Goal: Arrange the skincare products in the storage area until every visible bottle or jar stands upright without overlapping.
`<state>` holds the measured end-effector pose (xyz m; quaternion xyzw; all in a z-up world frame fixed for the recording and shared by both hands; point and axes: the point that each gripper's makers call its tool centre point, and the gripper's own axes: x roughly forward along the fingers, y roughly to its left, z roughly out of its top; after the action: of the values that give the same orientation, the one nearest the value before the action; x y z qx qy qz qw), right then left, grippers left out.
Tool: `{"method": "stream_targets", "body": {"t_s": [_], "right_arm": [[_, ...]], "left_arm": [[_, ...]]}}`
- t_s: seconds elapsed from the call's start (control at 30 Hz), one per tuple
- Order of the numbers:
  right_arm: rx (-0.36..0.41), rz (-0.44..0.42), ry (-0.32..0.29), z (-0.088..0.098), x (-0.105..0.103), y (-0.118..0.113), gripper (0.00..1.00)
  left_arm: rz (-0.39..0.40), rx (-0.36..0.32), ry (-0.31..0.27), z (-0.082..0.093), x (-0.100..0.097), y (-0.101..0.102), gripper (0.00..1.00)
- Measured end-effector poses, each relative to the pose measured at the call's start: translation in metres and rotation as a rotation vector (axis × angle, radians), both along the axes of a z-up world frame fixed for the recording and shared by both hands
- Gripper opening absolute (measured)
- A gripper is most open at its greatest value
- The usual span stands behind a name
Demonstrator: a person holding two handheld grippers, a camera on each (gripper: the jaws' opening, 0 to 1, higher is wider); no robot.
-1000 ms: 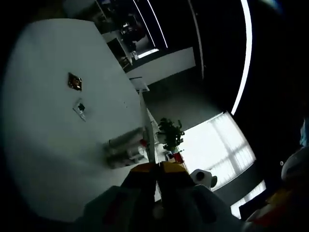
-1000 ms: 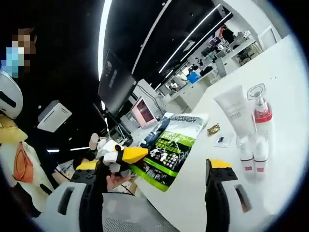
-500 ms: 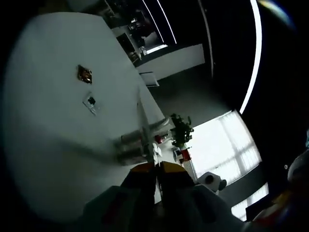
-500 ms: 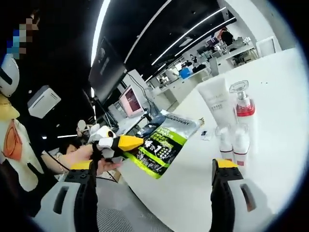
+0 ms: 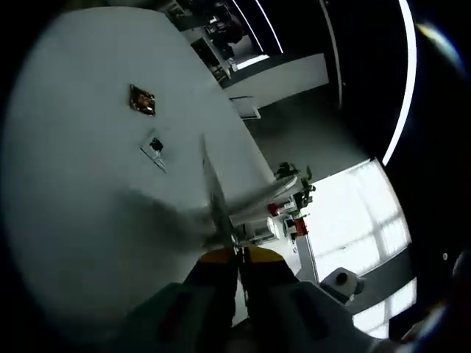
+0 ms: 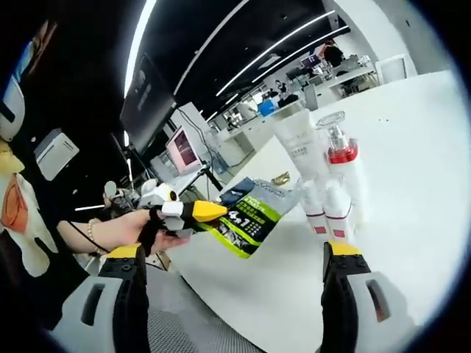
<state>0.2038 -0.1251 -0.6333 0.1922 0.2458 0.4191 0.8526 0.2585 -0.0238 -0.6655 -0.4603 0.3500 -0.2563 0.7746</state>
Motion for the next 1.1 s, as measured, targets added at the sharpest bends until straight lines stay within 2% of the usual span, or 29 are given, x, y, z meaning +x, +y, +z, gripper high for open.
{"method": "stream_targets", "body": {"t_s": [0.23, 0.4, 0.43, 0.57, 0.73, 0.83, 1.1], "right_arm": [[-0.011, -0.017, 0.003, -0.003, 0.001, -0.004, 1.0], [-0.011, -0.028, 0.01, -0.005, 0.001, -0.007, 1.0], [-0.013, -0.029, 0.01, -0.005, 0.001, -0.008, 1.0], [-0.019, -0.037, 0.017, -0.007, 0.001, -0.011, 1.0], [-0.016, -0.052, 0.025, -0.01, 0.001, -0.015, 1.0], [-0.013, -0.059, 0.03, -0.01, 0.002, -0.015, 1.0], [-0.003, -0.058, 0.03, -0.009, 0.005, -0.011, 1.0]], "left_arm": [[-0.003, 0.009, 0.023, -0.019, 0.007, -0.006, 0.0], [-0.004, 0.044, 0.02, -0.03, 0.003, -0.013, 0.01], [-0.004, 0.067, 0.014, -0.036, 0.004, -0.011, 0.01], [-0.007, 0.086, 0.017, -0.048, 0.002, -0.011, 0.0], [-0.016, 0.211, -0.008, -0.065, -0.001, -0.004, 0.0], [-0.019, 0.225, -0.016, -0.065, -0.004, -0.007, 0.01], [-0.065, 0.389, -0.083, -0.074, -0.004, 0.001, 0.15]]}}
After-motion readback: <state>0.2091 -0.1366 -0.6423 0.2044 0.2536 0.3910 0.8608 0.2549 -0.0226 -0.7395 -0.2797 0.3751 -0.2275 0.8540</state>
